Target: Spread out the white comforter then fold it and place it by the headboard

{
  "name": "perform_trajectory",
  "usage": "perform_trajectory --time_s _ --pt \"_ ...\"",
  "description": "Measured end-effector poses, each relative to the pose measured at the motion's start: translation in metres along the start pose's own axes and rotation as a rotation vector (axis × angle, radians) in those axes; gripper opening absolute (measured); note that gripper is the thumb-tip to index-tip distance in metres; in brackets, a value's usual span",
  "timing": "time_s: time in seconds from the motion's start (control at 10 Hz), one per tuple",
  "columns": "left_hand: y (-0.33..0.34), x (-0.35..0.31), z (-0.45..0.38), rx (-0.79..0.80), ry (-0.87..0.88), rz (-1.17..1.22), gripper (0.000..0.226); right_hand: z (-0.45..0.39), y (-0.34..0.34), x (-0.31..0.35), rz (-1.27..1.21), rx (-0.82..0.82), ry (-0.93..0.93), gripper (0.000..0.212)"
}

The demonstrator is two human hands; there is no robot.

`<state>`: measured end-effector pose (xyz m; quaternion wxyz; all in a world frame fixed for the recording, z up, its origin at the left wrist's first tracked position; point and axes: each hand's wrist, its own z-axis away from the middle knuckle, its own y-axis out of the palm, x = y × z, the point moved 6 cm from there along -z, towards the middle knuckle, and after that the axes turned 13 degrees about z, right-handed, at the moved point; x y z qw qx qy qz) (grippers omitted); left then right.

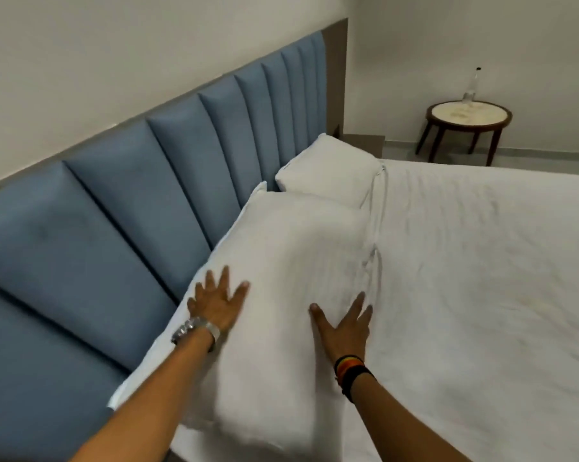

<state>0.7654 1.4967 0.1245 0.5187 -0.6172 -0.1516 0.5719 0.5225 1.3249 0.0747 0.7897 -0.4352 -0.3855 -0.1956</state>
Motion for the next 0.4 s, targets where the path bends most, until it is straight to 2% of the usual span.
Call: perform_trajectory --time_s 0.1,0.2,0.3,0.4 --pt "0.032 0.01 -0.008 -0.069 0.163 -0.02 0.08 -0.006 0.028 0.02 0.233 -0.093 -0.239 0.095" --pt "0.037 0.009 -0.01 -0.072 0.214 -0.097 0.08 -0.012 0.038 0.01 0.387 0.023 -0.163 0.088" --pt "0.017 -0.027 -0.017 -0.076 0.323 -0.065 0.078 -0.005 0.017 0.028 0.357 0.029 -0.183 0.086" --pt "-0.015 -0.094 -0.016 -0.142 0.552 -0.08 0.073 0.033 -0.028 0.053 0.127 -0.141 -0.294 0.076"
